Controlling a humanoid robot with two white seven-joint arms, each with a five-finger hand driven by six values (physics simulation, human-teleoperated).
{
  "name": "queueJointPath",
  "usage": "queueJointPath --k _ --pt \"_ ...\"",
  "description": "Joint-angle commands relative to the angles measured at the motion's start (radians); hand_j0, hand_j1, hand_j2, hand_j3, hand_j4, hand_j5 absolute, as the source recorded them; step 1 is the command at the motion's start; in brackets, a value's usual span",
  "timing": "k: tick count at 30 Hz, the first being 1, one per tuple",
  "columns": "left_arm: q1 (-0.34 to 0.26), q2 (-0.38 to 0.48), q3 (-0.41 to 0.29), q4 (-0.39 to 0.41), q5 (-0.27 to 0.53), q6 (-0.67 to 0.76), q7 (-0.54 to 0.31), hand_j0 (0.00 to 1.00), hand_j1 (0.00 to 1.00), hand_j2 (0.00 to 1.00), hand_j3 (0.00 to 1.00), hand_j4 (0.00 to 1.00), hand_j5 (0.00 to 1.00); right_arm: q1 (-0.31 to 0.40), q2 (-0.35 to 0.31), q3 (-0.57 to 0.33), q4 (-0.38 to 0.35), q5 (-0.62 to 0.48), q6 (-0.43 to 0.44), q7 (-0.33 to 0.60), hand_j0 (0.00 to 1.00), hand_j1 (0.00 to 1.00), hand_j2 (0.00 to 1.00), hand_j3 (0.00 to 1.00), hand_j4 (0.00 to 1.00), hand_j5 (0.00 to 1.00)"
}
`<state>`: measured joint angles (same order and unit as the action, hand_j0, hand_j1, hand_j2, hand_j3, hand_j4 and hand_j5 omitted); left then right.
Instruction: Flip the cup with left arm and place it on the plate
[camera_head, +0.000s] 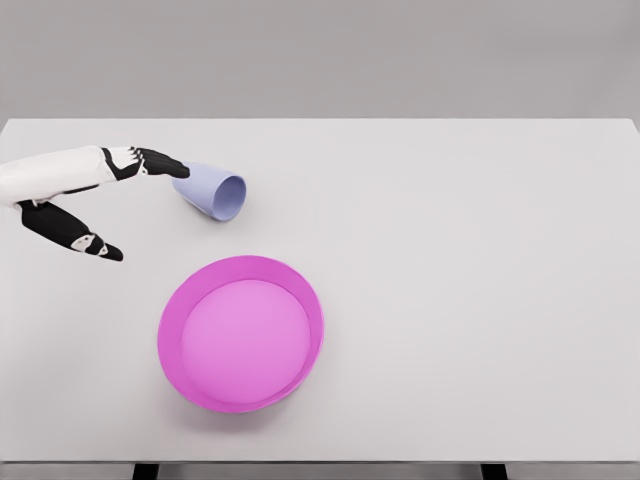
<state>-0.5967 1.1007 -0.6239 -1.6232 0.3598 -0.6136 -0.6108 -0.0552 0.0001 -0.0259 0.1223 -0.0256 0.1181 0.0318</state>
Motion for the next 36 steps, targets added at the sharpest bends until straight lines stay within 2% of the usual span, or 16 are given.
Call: queueJointPath --k 1,3,5,9,13,18,19,21,24,27,31,36 --pt "0.000 -0.001 0.000 0.000 0.011 0.003 0.000 1.00 1.00 1.00 1.00 1.00 1.00 0.002 0.000 -0.002 0.004 -0.001 0.000 0.000 1.00 1.00 1.00 1.00 1.00 1.00" --pt "-0.005 -0.022 0.000 0.029 0.007 0.003 0.000 1.00 1.00 1.00 1.00 1.00 1.00 0.003 0.000 -0.002 0.002 0.000 0.000 0.000 1.00 1.00 1.00 1.00 1.00 1.00" --pt "-0.083 -0.123 -0.028 0.192 -0.008 0.003 0.000 1.00 1.00 1.00 1.00 1.00 1.00 0.002 0.000 -0.002 0.000 0.000 0.000 0.000 1.00 1.00 1.00 1.00 1.00 1.00" --pt "-0.097 -0.157 -0.065 0.198 -0.013 0.003 0.000 1.00 1.00 1.00 1.00 1.00 1.00 0.002 0.000 -0.002 0.004 -0.002 0.000 0.000 1.00 1.00 1.00 1.00 1.00 1.00" --pt "-0.158 -0.186 -0.128 0.224 -0.038 0.003 0.000 1.00 1.00 1.00 1.00 1.00 1.00 0.002 0.000 -0.003 0.002 0.000 0.000 0.000 1.00 1.00 1.00 1.00 1.00 1.00" --pt "-0.215 -0.297 -0.160 0.445 -0.128 0.003 0.005 1.00 1.00 1.00 1.00 1.00 1.00 0.002 0.000 -0.003 0.002 0.000 0.000 0.000 1.00 1.00 1.00 1.00 1.00 1.00" --pt "-0.232 -0.321 -0.194 0.483 -0.140 0.003 0.000 1.00 1.00 1.00 1.00 1.00 1.00 0.002 0.000 -0.003 0.002 0.000 0.000 0.000 1.00 1.00 1.00 1.00 1.00 1.00" --pt "-0.264 -0.332 -0.253 0.532 -0.145 0.003 0.000 1.00 1.00 1.00 1.00 1.00 1.00 0.002 0.000 -0.003 0.002 0.000 0.000 0.000 1.00 1.00 1.00 1.00 1.00 1.00" --pt "-0.282 -0.344 -0.255 0.582 -0.147 0.003 0.000 1.00 1.00 1.00 1.00 1.00 1.00 0.002 0.000 -0.005 0.000 0.000 0.000 0.000 1.00 1.00 1.00 1.00 1.00 1.00" --pt "-0.308 -0.420 -0.257 0.667 -0.228 0.003 0.000 1.00 1.00 1.00 1.00 1.00 1.00 0.002 0.000 -0.003 0.002 0.000 0.000 0.000 1.00 1.00 1.00 1.00 1.00 1.00" --pt "-0.331 -0.440 -0.257 0.686 -0.308 0.003 0.000 1.00 1.00 1.00 1.00 1.00 1.00 0.002 0.000 -0.003 0.002 0.000 0.000 0.000 1.00 1.00 1.00 1.00 1.00 1.00" --pt "-0.331 -0.459 -0.258 0.690 -0.329 0.003 0.000 1.00 1.00 1.00 1.00 1.00 1.00 0.002 0.000 -0.005 0.002 0.000 0.000 0.000 1.00 1.00 1.00 1.00 1.00 1.00"
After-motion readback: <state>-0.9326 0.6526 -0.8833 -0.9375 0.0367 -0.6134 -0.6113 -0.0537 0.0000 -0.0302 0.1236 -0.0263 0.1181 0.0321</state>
